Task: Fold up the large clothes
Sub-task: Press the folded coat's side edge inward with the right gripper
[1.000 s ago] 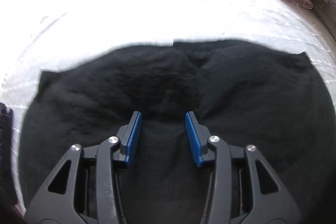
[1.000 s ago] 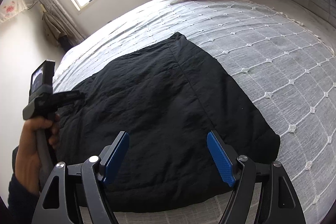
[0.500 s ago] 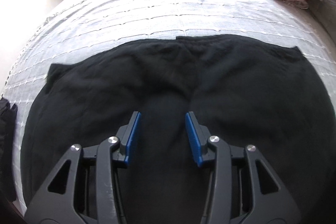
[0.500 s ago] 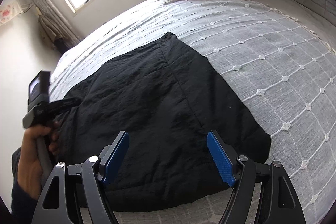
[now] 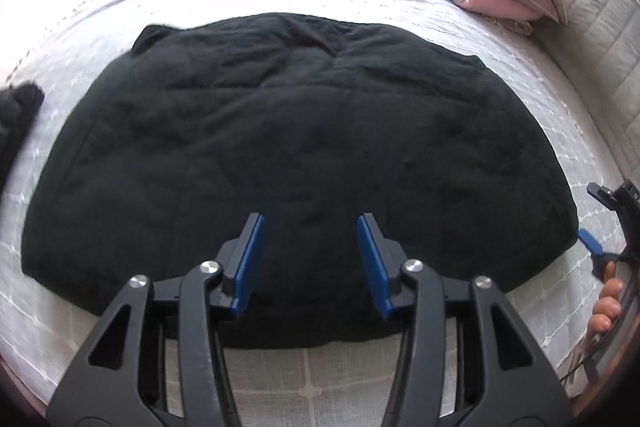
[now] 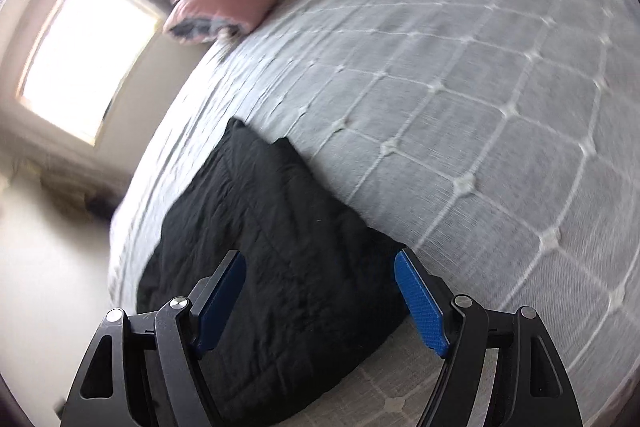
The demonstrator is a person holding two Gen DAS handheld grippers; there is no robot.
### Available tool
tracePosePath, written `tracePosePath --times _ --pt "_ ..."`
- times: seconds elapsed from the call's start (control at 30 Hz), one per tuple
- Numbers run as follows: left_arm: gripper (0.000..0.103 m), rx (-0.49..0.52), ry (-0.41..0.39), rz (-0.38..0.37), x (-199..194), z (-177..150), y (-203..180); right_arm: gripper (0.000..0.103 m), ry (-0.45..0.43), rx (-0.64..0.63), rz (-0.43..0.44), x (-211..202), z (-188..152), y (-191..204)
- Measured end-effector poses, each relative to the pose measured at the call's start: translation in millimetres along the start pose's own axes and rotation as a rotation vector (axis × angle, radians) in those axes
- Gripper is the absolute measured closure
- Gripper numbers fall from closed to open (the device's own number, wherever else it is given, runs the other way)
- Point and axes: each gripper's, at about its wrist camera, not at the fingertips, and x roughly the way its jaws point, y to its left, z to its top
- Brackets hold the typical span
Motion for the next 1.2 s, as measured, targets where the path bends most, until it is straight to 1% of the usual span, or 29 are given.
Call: tracePosePath --times 0.07,0.1,0.17,0.2,0.27,0.3,0.33,0.4,0.43,0.5,0.57,0.7,0.77,0.87,0.93,1.1,1.2 --pt "0.053 0.003 0.017 -0.031 8 -4 -5 0.024 -0.034 0.096 0.016 -5 -4 -11" --pt "0.053 0.009 0.01 -0.026 11 -7 -4 0.024 -0.056 0.18 0.025 -8 -8 -21" --pt "0.053 0.043 -0.011 -0.004 11 -14 -3 0.024 -0.063 0.279 0.031 -9 -13 -38" --pt "0.053 0.056 -0.016 -0.009 12 -15 -3 0.024 -0.056 0.302 0.029 -7 -15 -44" --pt "0.053 0.071 -0.025 -0.011 15 -19 -3 0.024 -0.011 0.312 0.026 3 -17 -50" --pt "0.053 0.078 -0.025 -0.01 15 -22 -2 0.024 0.035 0.313 0.052 12 -19 -51" --pt "0.053 0.092 -0.028 -0.006 17 -22 -4 0.024 0.086 0.323 0.103 22 -20 -51" --pt "0.053 0.102 -0.04 -0.012 17 -21 -6 0.024 0.142 0.348 0.199 35 -23 -49" --pt "0.053 0.101 -0.041 -0.023 15 -21 -8 0.023 0.143 0.342 0.212 36 -25 -47" --pt "0.053 0.092 -0.046 -0.065 11 -19 -12 0.023 0.127 0.283 0.192 35 -25 -35" --pt "0.052 0.103 -0.053 -0.083 7 -21 -16 0.023 0.112 0.249 0.175 37 -27 -28" --pt "0.052 0.149 -0.054 -0.057 10 -26 -24 0.023 0.089 0.27 0.178 38 -34 -28" --pt "0.052 0.164 -0.053 -0.048 11 -27 -26 0.023 0.085 0.236 0.155 42 -36 -21" --pt "0.052 0.182 -0.062 -0.066 6 -31 -30 0.023 0.103 0.202 0.148 45 -39 -18" --pt "0.052 0.207 -0.058 -0.052 8 -35 -36 0.023 0.106 0.19 0.145 43 -41 -17" --pt "0.05 0.26 -0.057 0.038 17 -42 -50 0.023 0.098 0.2 0.149 43 -44 -17" --pt "0.05 0.259 -0.061 0.046 17 -43 -50 0.023 0.094 0.212 0.18 45 -42 -14"
